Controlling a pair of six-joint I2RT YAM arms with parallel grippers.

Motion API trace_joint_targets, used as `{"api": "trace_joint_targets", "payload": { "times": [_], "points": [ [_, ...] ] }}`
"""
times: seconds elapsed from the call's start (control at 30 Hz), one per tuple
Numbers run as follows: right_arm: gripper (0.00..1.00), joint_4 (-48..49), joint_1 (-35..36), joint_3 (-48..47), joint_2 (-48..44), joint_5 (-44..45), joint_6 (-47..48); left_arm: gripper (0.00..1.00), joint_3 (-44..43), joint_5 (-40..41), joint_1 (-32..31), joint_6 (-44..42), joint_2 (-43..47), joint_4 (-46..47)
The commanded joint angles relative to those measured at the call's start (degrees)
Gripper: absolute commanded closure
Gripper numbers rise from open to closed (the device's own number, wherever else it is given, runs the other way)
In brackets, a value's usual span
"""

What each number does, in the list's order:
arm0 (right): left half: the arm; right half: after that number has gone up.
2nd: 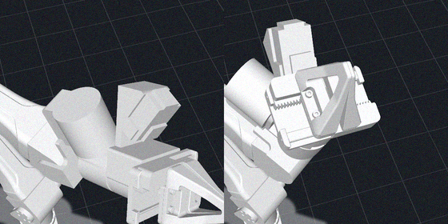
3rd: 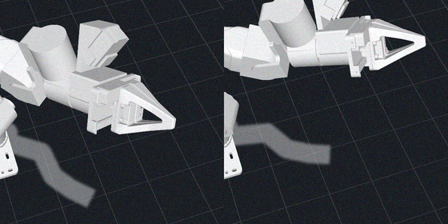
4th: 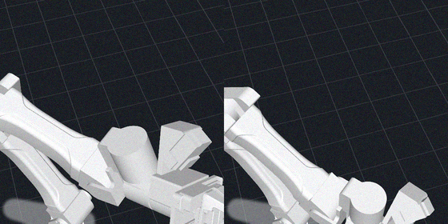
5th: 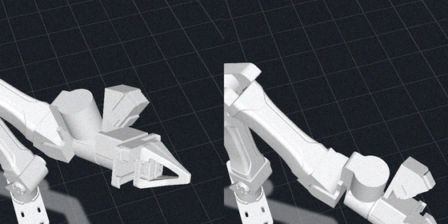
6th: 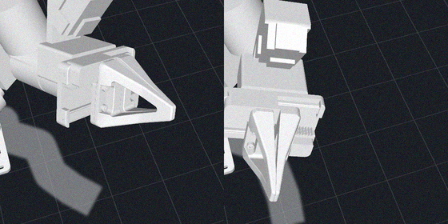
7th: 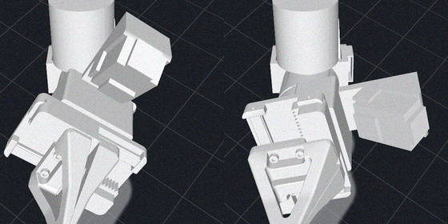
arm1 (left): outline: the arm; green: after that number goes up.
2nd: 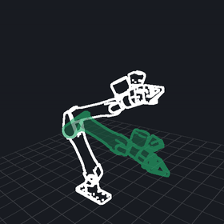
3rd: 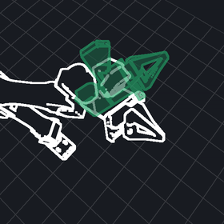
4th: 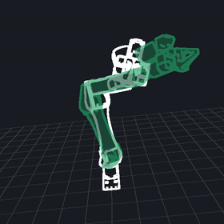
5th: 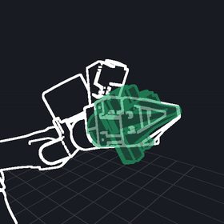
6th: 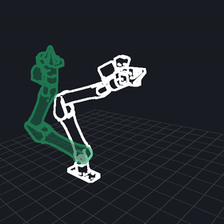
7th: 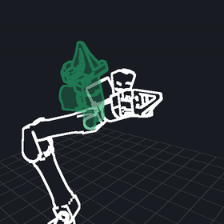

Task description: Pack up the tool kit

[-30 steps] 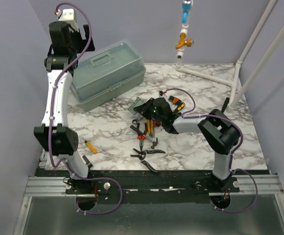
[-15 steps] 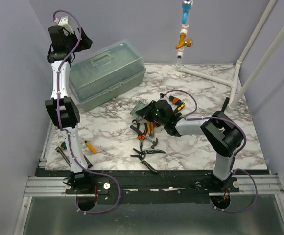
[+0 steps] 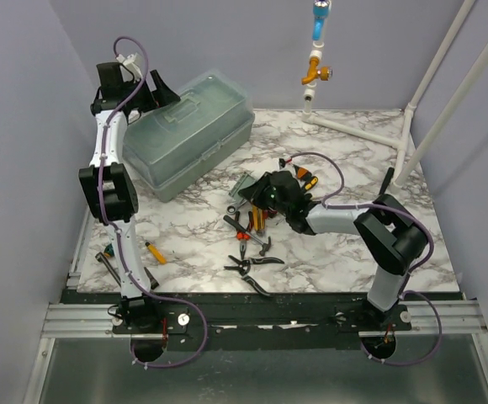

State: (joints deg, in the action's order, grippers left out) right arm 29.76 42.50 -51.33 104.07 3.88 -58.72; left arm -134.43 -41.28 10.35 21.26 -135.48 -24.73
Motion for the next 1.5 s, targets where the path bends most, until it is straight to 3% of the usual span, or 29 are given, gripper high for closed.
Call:
{"api": "trace_joint_targets", "payload": {
  "times": [0.0, 0.17, 0.37, 0.77, 0.93, 1.03, 1.23, 1.37, 1.47],
  "points": [
    [0.99, -3.27, -1.9, -0.08, -3.36, 4.84, 2.27, 0.05, 16.16, -5.29, -6.45, -2.5, 10.63, -6.34],
    [0.99, -2.39, -8.73, -1.38, -0.7, -6.47, 1.4, 0.05, 37.49, 2.03, -10.14, -5.09, 23.21, 2.18],
    [0.99, 1.02, -16.81, -6.1, 7.44, -24.52, 1.13, 0.04, 46.97, 10.43, -12.41, -5.57, 29.32, 8.35],
    [0.99, -4.39, -19.98, -13.25, 12.38, -38.56, 4.3, 0.01, 32.36, 15.4, -12.54, -5.44, 29.14, 4.35],
    [0.99, -7.29, -21.58, -16.15, 12.72, -43.02, 2.59, 0.01, 33.25, 18.77, -13.87, -6.12, 31.59, 10.52],
    [0.99, -8.58, -21.69, -17.99, 13.71, -45.17, 1.62, 0.01, 28.57, 20.36, -14.98, -7.54, 28.94, 9.52],
    [0.99, -7.8, -21.69, -19.5, 14.05, -47.41, -1.1, 0.02, 18.9, 21.09, -17.13, -8.98, 20.65, 3.23],
    [0.99, -5.28, -21.71, -19.65, 14.95, -49.0, -4.83, 0.01, 19.35, 21.85, -17.51, -8.78, 18.57, 3.22],
    [0.99, 2.44, -21.69, -17.48, 15.57, -50.98, -10.79, 0.02, 20.68, 22.33, -17.55, -8.73, 18.05, 3.76]
  ]
}}
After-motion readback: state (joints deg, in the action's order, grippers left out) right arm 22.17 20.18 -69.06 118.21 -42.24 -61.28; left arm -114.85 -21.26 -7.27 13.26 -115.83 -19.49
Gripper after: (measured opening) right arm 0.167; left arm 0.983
